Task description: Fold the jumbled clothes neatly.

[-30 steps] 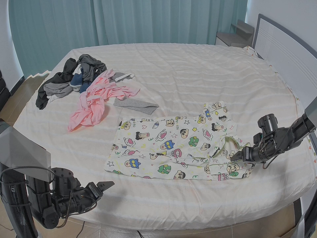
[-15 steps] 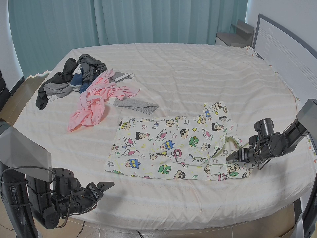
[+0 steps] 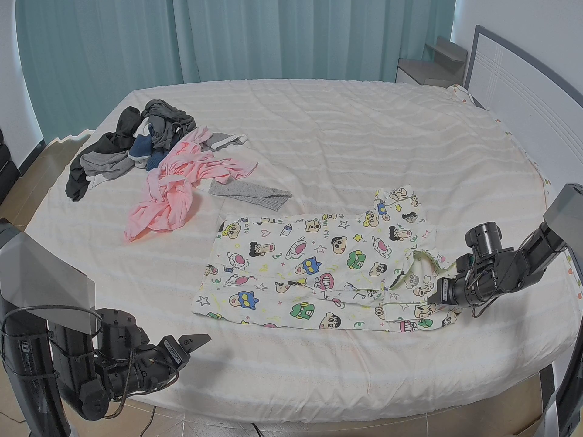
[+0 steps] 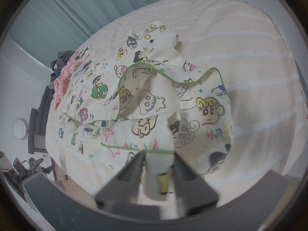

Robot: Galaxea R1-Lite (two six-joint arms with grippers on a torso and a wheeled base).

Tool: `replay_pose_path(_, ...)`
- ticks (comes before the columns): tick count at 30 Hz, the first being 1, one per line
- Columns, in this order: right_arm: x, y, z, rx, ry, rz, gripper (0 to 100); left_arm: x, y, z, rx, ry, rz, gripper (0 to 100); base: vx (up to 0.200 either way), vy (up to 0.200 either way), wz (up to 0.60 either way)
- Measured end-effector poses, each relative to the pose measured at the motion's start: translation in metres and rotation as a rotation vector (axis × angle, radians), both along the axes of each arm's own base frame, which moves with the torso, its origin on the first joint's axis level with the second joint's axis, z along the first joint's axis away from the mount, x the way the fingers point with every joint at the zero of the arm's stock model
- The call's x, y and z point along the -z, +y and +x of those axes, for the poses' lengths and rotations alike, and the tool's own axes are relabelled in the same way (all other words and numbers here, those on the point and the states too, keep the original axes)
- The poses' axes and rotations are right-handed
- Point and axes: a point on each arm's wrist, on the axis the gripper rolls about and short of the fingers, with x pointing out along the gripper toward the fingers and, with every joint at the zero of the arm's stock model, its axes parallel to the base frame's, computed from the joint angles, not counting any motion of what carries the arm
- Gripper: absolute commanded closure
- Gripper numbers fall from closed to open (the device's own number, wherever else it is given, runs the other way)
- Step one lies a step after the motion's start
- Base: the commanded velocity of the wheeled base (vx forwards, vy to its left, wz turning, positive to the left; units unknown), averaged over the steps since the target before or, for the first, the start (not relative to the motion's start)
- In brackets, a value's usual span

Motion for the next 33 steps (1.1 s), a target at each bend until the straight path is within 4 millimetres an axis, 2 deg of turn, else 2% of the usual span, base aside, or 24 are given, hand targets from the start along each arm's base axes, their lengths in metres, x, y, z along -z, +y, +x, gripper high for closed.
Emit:
replay_pose_path(9,-0.007,-0.003,-0.001,0.007,-0.022,-0.006,100,0.0,0.0,0.0,-0.001,0.0,0.001,0,0.0,0.0,0.0)
replay_pose_path(18,-0.006,-0.004,-0.003,-0.018,-0.016,-0.028,100,0.0,0.0,0.0,-0.001,0.0,0.001,0,0.0,0.0,0.0)
replay_pose_path(19,-0.005,-0.004,-0.003,-0.018,-0.014,-0.028,0,0.0,0.0,0.0,-0.001,0.0,0.001,0,0.0,0.0,0.0)
replay_pose_path(33,0.0,-0.004,-0.012,-0.02,0.01,-0.027,0,0.0,0.0,0.0,-0.001,0.0,0.001,0,0.0,0.0,0.0)
